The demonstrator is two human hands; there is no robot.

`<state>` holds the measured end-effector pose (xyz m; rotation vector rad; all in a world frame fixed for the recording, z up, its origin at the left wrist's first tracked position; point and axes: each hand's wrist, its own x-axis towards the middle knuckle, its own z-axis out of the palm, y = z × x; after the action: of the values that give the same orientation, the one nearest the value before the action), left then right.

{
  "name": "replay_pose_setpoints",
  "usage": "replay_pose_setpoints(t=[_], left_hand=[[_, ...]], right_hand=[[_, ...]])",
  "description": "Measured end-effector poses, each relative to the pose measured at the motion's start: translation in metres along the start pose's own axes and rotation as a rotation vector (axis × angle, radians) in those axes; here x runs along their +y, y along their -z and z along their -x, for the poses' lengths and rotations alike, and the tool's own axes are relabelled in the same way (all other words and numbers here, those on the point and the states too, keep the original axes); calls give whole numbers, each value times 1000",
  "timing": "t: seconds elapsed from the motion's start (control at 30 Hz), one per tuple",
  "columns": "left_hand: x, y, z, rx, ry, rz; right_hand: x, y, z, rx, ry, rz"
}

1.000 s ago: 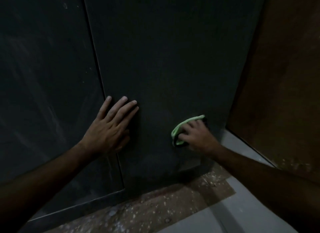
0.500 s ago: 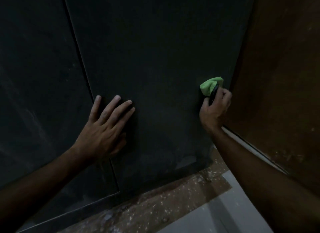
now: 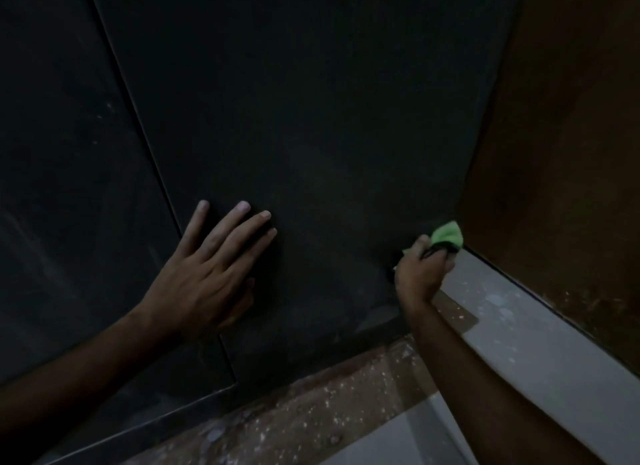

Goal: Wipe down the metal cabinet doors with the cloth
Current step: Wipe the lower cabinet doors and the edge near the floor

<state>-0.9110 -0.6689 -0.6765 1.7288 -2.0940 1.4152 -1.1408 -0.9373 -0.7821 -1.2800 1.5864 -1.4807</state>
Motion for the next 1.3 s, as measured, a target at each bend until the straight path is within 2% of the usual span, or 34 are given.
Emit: replay_pose_setpoints(t=[0.07, 0.1, 0.13, 0.23, 0.27, 0.3, 0.4, 0.43, 0.47, 0.6, 0.63, 0.67, 0.7, 0.73, 0.8, 0.83, 0.87, 0.93, 0.97, 1.0, 1.07, 1.1, 1.17, 1.23, 1.27, 1.3], left_hand=[[3, -5, 5, -23, -4, 16], [4, -7, 7, -33, -5, 14], [3, -8, 8, -38, -10, 7], [-2, -8, 9, -34, -34, -16], [-3, -8, 8, -34, -38, -23], [-3, -8, 8, -36, -40, -21], [-2, -10, 8, -33, -42, -23], [-2, -10, 9, -31, -41, -26], [-2, -10, 9, -30, -40, -25], [-1, -9, 8, -33, -47, -44], [-1, -10, 8, -37, -45, -39], [-2, -11, 8, -41, -45, -33], [-2, -12, 9, -41, -45, -32], [-2, -13, 9, -37, -44, -32], [-2, -15, 11, -28, -39, -39], [-2, -16, 11, -27, -37, -39], [-2, -16, 11, -28, -38, -41], [-3, -17, 11, -33, -43, -49], [-4, -18, 11, -30, -44, -58], [-5, -20, 11, -31, -44, -65], [-5, -22, 13, -41, -43, -75], [-4, -23, 14, -39, -45, -79], [-4, -25, 14, -30, -44, -83], [-4, -24, 14, -32, -42, -77], [-4, -24, 14, -32, -45, -76], [-4, -23, 13, -29, -48, -79]], right_hand=[[13, -1, 21, -43, 309, 53], [33, 1, 29, -93, 332, 81], [52, 7, 31, -141, 269, 122], [77, 13, 7, -137, -207, 184], [73, 10, -1, -110, -223, 180], [67, 6, -4, -81, -163, 166], [61, -5, 20, -80, 205, 153], [75, -6, 30, -99, 240, 155], [85, -6, 36, -110, 206, 164], [105, -2, -13, -149, -380, 171], [98, 0, -23, -172, -363, 197], [87, 2, -25, -157, -221, 240], [79, 3, -17, -57, -86, 191], [76, 2, 0, -47, 64, 166], [91, -2, 41, -203, 164, 106], [99, 2, 56, -251, 137, 146], [113, 3, 53, -282, 27, 178], [120, 6, 25, -347, -294, 173], [114, 6, 8, -357, -381, 173], [104, 3, -6, -310, -391, 184], [81, -4, -2, -119, -191, 197], [79, -5, 18, -101, -24, 166], [99, -7, 64, -234, 173, 154], [125, -5, 83, -368, 90, 191], [132, -6, 71, -360, -51, 179], [129, -9, 50, -252, -202, 96]])
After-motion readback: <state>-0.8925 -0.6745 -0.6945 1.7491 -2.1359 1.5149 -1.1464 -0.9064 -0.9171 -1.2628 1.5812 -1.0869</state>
